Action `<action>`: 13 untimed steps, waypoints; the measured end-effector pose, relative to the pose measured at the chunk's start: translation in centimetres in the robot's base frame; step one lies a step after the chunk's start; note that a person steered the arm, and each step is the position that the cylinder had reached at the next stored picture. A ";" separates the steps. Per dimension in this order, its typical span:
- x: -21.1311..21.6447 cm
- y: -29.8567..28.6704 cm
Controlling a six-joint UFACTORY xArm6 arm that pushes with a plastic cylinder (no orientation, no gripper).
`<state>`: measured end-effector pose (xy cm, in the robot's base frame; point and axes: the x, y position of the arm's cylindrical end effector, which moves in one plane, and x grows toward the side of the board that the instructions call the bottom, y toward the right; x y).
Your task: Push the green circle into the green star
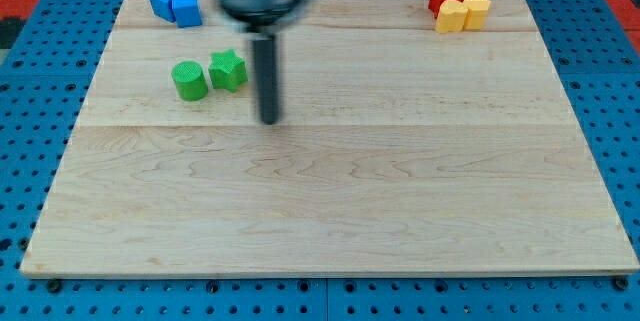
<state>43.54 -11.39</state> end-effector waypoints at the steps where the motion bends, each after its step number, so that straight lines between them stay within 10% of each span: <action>1: 0.0 -14.0; 3: -2.9 -17.5; 6: -3.2 -1.4; 11: -2.8 -6.8; 13: -9.0 -13.2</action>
<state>34.56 -24.62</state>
